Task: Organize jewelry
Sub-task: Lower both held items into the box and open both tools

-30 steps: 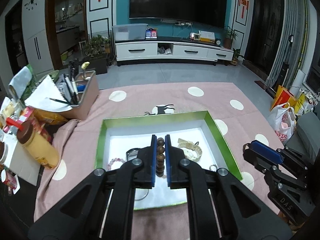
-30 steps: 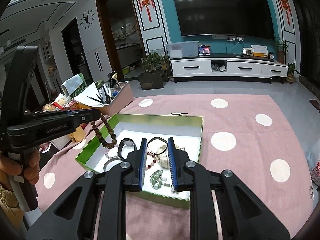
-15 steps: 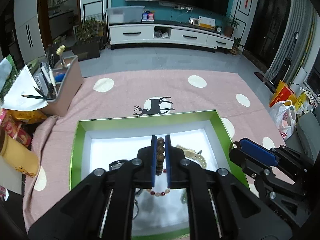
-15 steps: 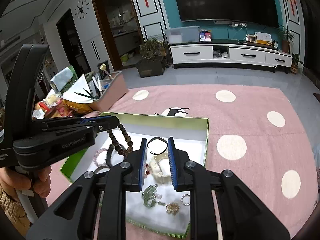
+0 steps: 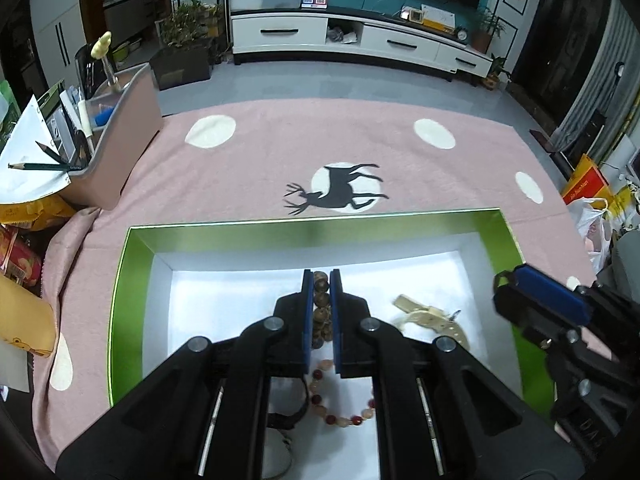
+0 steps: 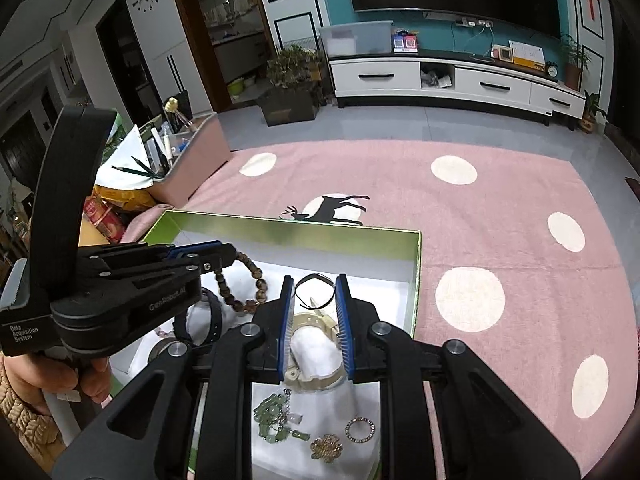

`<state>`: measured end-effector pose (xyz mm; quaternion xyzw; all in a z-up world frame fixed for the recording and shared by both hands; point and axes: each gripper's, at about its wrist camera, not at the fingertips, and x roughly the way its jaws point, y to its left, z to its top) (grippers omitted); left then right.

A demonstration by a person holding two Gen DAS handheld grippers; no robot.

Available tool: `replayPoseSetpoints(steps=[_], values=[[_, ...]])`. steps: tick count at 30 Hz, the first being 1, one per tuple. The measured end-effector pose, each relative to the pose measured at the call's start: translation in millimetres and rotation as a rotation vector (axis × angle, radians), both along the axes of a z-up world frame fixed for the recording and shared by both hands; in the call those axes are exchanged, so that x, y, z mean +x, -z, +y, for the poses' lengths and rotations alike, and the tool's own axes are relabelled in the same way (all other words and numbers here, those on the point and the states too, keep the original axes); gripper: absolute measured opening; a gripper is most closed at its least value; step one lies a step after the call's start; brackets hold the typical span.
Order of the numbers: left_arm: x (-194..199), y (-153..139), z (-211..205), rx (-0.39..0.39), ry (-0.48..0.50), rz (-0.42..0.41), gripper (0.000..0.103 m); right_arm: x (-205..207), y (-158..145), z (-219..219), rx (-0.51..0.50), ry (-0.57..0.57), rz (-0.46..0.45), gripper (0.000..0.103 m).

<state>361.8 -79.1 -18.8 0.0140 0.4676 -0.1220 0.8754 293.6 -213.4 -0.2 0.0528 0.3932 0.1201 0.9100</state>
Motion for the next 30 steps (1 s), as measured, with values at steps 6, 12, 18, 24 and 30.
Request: replayPoseSetpoints(steps=[6,12,18,24,30], values=[[2.1,5.9,3.8,0.031,-0.005,-0.005,0.007,7.4,2.8,2.6,-0.02,0.003,0.023,0.02],[2.0,7.8,4.5,0.054,-0.004,-0.009,0.007,16.4,7.6,4.1,-0.029,0.002,0.047,0.02],[1.2,8.6,3.4,0.068,-0.004,-0.007,0.007,22.4,14.4,4.6,-0.039,0.008,0.072,0.02],[1.5,9.6,3.0,0.075,-0.003,-0.009,0.007,25.3,18.4,4.4,-0.045,0.011,0.085,0.02],[2.5,10.8,4.3,0.083,-0.008,-0.005,0.007,27.2,17.6,4.9,-0.05,0.015,0.087,0.02]])
